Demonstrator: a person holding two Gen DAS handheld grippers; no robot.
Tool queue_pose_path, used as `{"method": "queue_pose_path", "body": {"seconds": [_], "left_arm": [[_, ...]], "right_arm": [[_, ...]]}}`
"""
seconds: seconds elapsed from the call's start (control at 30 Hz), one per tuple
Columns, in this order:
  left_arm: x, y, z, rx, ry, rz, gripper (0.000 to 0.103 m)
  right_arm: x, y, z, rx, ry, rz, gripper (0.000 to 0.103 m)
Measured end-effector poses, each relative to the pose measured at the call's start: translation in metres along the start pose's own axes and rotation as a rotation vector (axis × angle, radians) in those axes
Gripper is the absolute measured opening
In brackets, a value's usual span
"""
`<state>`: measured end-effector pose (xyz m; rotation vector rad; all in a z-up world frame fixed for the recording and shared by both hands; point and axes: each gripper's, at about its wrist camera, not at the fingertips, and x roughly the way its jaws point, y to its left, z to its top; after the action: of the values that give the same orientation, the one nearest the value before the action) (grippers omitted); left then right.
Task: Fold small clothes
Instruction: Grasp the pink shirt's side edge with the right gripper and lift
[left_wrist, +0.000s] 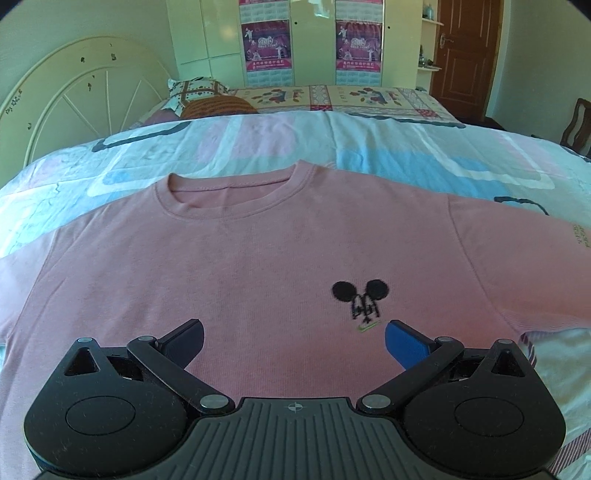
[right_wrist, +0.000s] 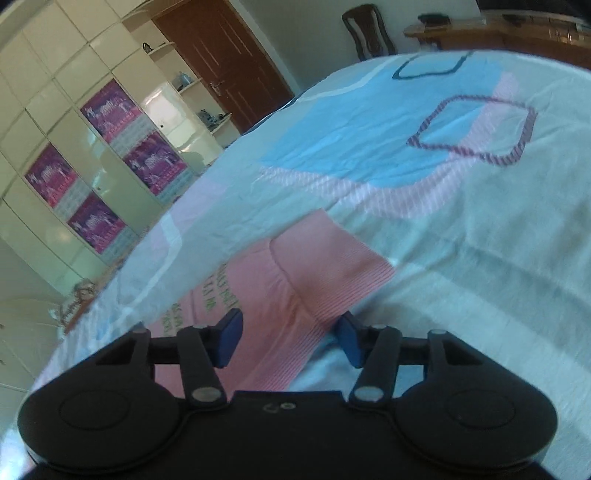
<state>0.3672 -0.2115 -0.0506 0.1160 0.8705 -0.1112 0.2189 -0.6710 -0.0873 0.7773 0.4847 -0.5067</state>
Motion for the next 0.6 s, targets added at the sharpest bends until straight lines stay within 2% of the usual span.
{"method": "queue_pose_path", "body": {"seconds": [0.07, 0.2, 0.23, 0.27, 0.43, 0.6], "left_arm": [[-0.001, -0.002, 0.001, 0.003, -0.001, -0.002, 0.103], [-0.008, 0.004, 0.004, 0.004, -0.014, 0.006, 0.103], [-0.009, 0.007, 0.004, 0.006, -0.016, 0.010, 0.103], [-0.009, 0.011, 0.005, 0.008, -0.017, 0.016, 0.103], [-0.013, 0.036, 0.003, -0.016, -0.018, 0.031, 0.103], [-0.010, 0.067, -0.004, -0.053, -0.004, 0.017, 0.103]], "right_arm": [[0.001, -0.001, -0.004, 0.030, 0.015, 0.042, 0.041], [0.003, -0.017, 0.004, 0.120, -0.032, -0.016, 0.024], [0.005, -0.018, 0.007, 0.118, -0.024, -0.035, 0.015], [0.008, -0.014, 0.009, 0.089, -0.017, -0.058, 0.012], [0.013, 0.024, 0.007, -0.137, -0.016, -0.155, 0.010], [0.008, 0.080, -0.009, -0.284, -0.023, -0.071, 0.010]]}}
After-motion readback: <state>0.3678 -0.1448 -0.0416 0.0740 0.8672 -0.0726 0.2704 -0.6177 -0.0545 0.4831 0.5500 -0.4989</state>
